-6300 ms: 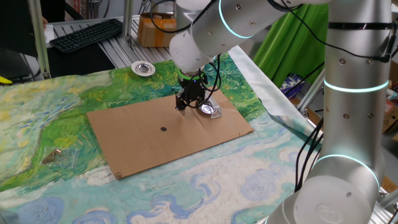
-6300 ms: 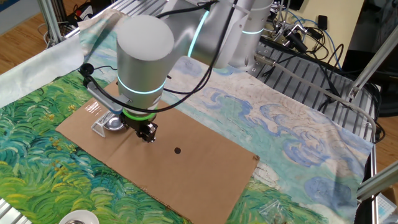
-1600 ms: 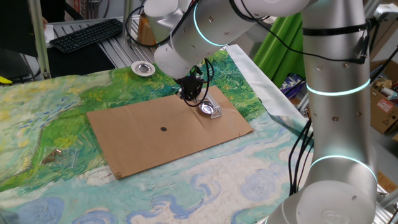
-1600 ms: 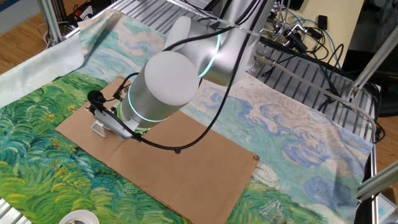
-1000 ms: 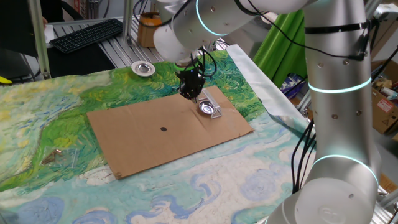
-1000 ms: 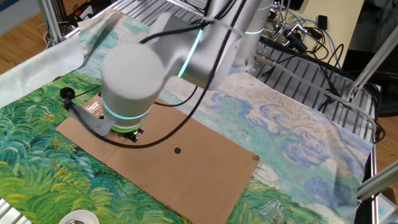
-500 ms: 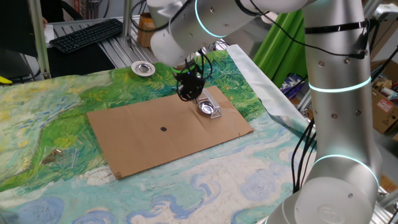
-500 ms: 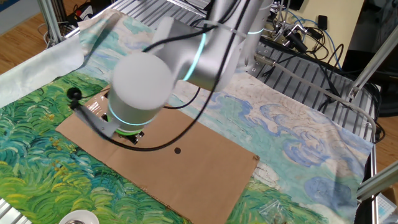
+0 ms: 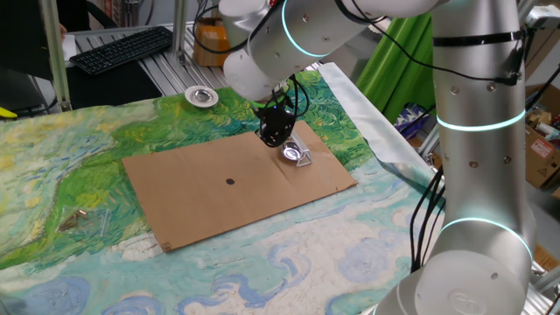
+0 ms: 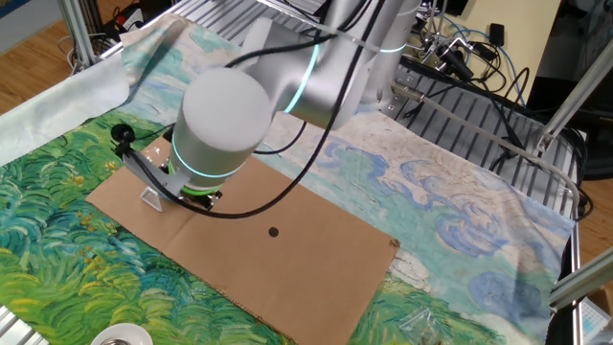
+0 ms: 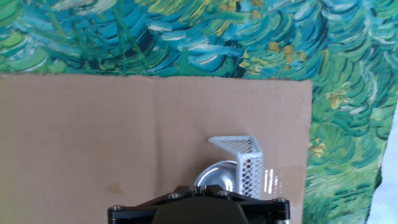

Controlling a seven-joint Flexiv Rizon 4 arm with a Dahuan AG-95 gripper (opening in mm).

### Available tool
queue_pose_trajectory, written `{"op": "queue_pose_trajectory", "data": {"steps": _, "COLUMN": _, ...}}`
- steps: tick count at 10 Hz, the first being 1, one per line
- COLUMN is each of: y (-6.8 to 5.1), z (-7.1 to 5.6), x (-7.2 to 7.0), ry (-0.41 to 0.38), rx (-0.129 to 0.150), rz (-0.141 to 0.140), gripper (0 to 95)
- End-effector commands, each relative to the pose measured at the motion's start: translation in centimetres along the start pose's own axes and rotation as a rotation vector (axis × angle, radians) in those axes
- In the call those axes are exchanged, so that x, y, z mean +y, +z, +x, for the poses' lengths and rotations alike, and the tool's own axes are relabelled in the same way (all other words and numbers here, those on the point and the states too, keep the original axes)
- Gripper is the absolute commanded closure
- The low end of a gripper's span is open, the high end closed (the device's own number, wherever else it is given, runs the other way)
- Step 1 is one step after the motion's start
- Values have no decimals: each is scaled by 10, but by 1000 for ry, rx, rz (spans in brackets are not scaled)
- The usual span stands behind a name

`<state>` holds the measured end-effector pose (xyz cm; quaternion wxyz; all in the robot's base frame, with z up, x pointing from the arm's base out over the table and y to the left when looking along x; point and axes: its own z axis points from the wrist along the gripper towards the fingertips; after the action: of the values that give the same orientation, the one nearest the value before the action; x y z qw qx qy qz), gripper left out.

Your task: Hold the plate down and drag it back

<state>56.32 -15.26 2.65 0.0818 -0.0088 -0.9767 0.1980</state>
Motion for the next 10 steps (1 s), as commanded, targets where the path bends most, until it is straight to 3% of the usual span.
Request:
{"op": "queue_pose_trajectory", "data": {"steps": 1, "y": 2, "z": 1, "x": 0, "ry": 4, "rx": -4, "rz": 27, "gripper": 950}}
{"op": "queue_pose_trajectory", "data": {"steps": 7, "y": 0, "z": 7, "x": -5, "ry": -4, "rx": -1, "rz": 47, "gripper": 950}}
{"op": "queue_pose_trajectory", "data": {"steps": 10, "y": 6, "z": 9, "x": -8, "ry": -16, "rx": -5, "rz": 65, "gripper": 950}}
